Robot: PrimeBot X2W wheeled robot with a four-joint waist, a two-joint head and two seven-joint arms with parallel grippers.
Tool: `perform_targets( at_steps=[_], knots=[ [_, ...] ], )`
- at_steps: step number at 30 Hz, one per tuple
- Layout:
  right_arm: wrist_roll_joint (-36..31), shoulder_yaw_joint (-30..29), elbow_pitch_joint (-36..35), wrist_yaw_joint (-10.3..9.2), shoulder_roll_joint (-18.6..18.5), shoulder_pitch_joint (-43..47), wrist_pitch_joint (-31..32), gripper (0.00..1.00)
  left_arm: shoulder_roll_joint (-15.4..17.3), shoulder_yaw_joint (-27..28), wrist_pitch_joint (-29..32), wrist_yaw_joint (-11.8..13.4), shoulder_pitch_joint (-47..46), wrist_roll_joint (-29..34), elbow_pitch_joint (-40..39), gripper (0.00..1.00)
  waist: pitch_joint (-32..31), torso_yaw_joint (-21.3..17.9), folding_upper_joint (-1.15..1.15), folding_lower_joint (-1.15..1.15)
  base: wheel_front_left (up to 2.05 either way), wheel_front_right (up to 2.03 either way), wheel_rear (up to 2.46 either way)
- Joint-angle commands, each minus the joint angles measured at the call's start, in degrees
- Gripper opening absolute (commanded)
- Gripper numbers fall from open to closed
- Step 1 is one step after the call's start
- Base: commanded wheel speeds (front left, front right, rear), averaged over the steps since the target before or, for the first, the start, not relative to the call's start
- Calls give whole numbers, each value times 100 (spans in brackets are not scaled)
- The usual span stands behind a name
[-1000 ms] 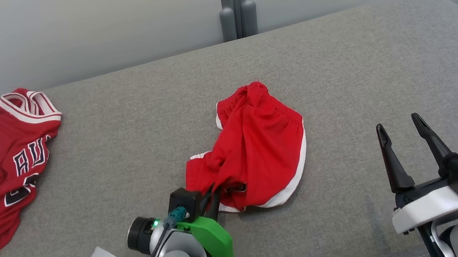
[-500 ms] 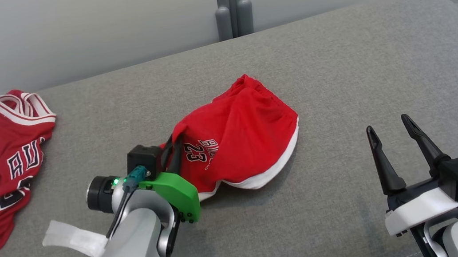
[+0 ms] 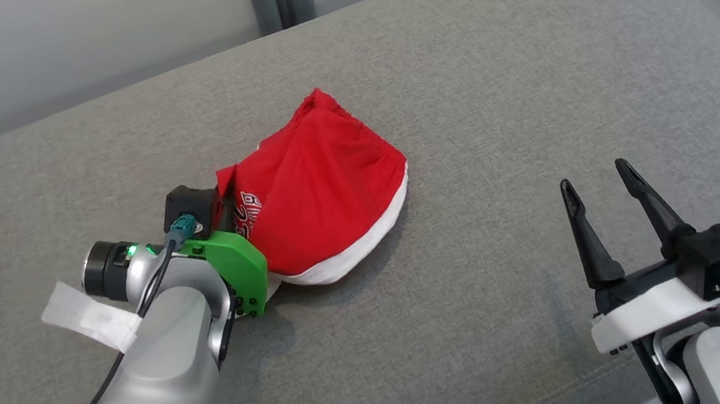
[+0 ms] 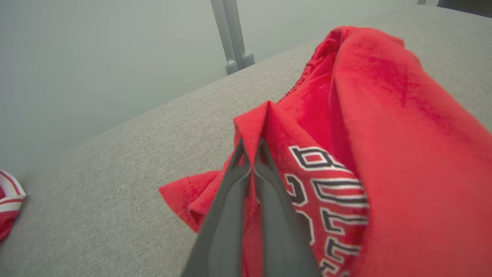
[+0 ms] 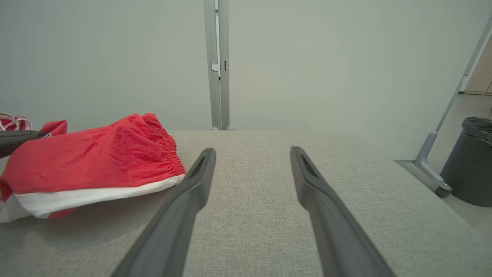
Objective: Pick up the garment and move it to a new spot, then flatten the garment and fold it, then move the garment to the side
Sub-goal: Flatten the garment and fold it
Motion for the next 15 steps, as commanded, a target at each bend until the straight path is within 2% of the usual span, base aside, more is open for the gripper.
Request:
perform_targets(
  at_steps=[1, 3, 4, 5, 6, 11, 15],
  knots=[
    [11, 20, 5, 1, -16, -93, -23, 100, -12, -18, -1, -30, -96, 45, 96, 0, 199, -220, 0, 0, 0, 0, 0],
    [29, 29, 7, 1, -18, -103, -23, 100, -37, -19, -1, -29, -124, 33, 260, 0, 220, -255, 0, 0, 0, 0, 0],
    [36, 35, 7, 1, -17, -108, -23, 100, -47, -9, -1, -13, -144, 21, 298, 24, 229, -265, 0, 0, 0, 0, 0],
    [40, 36, 7, 1, -17, -117, -23, 100, -60, 3, -1, 5, -157, 10, 330, 58, 236, -269, 0, 0, 0, 0, 0],
    [44, 29, 9, 1, -18, -130, -23, 100, -72, 19, -1, 14, -164, -7, 366, 100, 239, -268, 0, 0, 0, 0, 0],
    [54, -33, 38, 1, -18, -119, -23, 100, -72, 85, -1, 0, -175, -36, 390, 100, 177, -159, 0, 0, 0, 0, 0],
    [36, -102, 68, 1, -17, -76, -23, 100, -85, 239, -1, 5, -18, -95, 118, 100, 39, 38, 0, 0, 0, 0, 0]
  ],
)
